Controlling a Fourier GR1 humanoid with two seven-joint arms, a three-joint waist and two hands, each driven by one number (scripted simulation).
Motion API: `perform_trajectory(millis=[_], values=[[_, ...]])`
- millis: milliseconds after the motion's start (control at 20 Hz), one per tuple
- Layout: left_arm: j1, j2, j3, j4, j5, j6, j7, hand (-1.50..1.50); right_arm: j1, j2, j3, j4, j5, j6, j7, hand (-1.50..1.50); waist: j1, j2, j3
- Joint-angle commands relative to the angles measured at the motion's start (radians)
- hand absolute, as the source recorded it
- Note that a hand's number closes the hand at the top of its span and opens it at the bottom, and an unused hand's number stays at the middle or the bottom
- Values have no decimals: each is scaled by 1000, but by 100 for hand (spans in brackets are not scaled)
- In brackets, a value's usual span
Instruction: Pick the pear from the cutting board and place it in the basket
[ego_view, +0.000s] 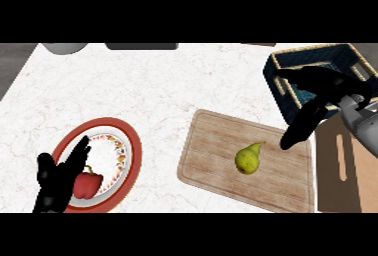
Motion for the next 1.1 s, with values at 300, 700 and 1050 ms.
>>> perform_trajectory(millis=[300,700,1050], values=[[18,-44,-9,57,-22,-3,35,0,147,75,27,-76,138,-67,38,-150,-4,6,-10],[-50,-64,7,133,-40,-26,26,0,235,163,56,-53,269,-109,-14,-150,-8,9,-10],[44,-61,5,-39,-52,-7,103,0,249,197,-11,-41,319,-81,-35,-150,2,6,-9]])
